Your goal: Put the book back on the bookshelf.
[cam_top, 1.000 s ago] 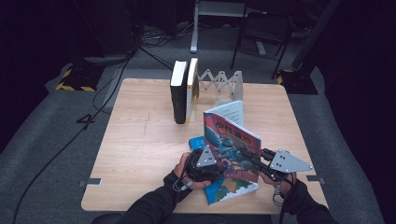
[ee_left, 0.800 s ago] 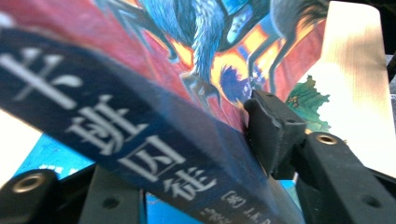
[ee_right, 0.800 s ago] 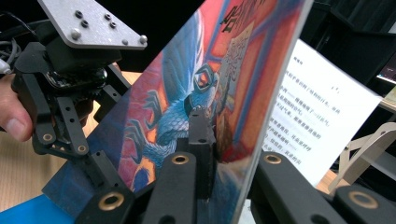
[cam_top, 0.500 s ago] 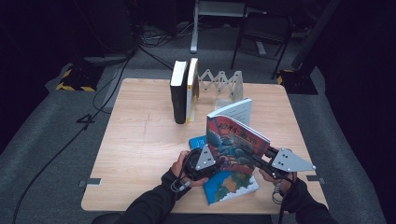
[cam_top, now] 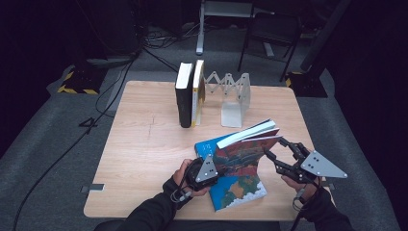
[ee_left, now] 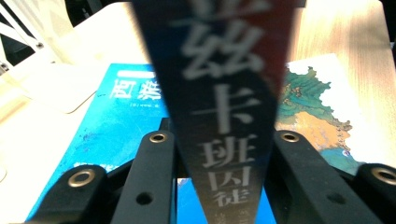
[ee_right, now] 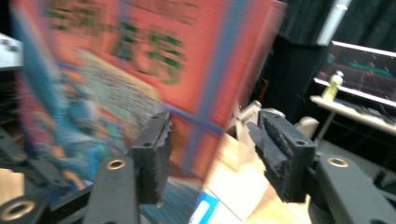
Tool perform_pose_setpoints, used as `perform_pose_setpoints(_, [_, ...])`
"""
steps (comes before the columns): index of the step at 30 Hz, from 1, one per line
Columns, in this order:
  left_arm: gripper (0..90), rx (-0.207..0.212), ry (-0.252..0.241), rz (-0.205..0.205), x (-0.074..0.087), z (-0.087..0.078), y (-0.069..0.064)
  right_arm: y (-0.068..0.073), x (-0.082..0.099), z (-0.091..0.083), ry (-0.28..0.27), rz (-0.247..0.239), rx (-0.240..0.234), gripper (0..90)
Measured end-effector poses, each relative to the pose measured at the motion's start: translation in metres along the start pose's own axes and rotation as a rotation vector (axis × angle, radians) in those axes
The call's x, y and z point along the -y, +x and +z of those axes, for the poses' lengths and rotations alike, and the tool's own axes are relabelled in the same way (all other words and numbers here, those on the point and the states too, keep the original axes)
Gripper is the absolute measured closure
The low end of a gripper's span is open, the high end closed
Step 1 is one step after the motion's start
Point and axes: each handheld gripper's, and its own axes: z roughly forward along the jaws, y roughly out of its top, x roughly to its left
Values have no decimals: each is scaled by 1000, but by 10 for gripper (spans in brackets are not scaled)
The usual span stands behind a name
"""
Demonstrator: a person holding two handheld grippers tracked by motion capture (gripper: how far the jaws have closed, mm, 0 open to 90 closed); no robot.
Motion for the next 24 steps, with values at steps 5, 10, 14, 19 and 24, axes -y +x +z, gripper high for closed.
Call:
perform_pose_setpoints(5, [734,19,-6,-5,2,-2,0,-10,17,14,115,84,-91,343])
perform_pose_setpoints(10, [734,48,-7,-3,6,-8,4,-3,22,28,169,63,-188,331])
perform_pose_setpoints(14, [732,67,-8,-10,9,-12,7,3,24,36,172,98,-235,349])
perform_pose_setpoints(19, [726,93,-10,13,12,-18,10,15,26,42,196,83,-292,403])
perform_pose_setpoints(24, [684,85,1,25,13,-20,14,14,26,39,189,80,-288,536])
